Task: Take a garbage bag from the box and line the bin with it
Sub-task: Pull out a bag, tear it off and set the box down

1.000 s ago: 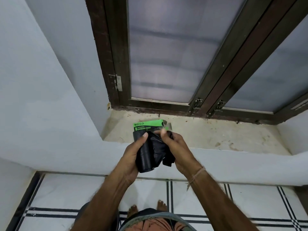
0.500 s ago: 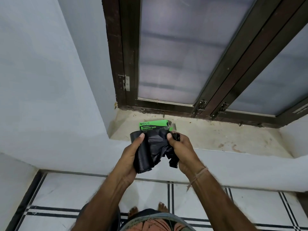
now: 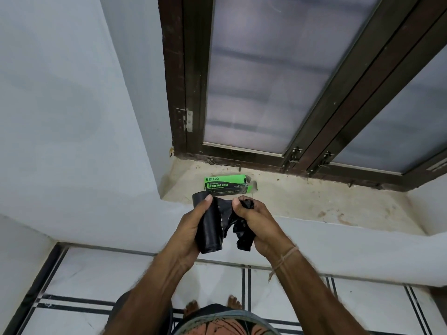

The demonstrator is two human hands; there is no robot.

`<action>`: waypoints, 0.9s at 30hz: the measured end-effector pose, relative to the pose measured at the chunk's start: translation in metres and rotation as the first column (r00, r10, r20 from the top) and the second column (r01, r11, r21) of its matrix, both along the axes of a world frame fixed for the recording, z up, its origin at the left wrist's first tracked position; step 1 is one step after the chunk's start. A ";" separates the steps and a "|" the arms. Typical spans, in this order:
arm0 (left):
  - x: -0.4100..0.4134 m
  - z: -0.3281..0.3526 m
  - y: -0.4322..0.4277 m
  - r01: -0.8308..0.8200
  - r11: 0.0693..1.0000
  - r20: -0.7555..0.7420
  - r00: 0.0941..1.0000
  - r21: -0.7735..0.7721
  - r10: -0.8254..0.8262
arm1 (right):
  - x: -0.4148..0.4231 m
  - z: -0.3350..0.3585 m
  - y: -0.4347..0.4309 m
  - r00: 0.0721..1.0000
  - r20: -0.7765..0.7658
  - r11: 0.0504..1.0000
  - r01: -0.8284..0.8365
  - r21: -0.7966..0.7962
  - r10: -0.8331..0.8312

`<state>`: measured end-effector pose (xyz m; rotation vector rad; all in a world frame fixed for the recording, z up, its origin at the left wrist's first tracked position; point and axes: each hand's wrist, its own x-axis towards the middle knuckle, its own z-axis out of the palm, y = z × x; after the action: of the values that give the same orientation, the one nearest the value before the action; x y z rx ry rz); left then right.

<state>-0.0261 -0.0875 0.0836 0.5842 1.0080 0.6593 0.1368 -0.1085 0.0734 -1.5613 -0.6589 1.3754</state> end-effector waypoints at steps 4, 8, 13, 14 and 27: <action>0.003 0.000 0.000 0.021 0.999 0.015 1.000 0.026 -0.021 | 0.000 -0.002 -0.001 0.999 0.037 0.998 0.035 0.043 -0.037; 0.006 -0.002 -0.001 0.069 0.995 0.033 0.997 0.065 -0.071 | 0.005 0.002 -0.002 0.996 0.074 0.994 -0.047 0.096 0.040; 0.005 -0.004 0.002 0.086 0.991 0.014 0.996 0.103 -0.088 | 0.013 0.005 -0.006 0.972 0.161 0.969 -0.195 0.154 0.170; 0.005 -0.003 0.002 0.085 0.991 0.005 0.996 0.105 -0.086 | 0.015 0.004 -0.006 0.965 0.186 0.966 -0.212 0.147 0.183; 0.010 -0.005 0.000 -0.004 0.991 0.167 0.986 -0.137 0.027 | 0.010 -0.002 -0.005 0.969 -0.187 0.986 -0.151 0.069 0.161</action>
<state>-0.0159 -0.0880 0.0782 0.3946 0.8914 0.6369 0.1463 -0.1136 0.0712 -1.3358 -0.7060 1.5895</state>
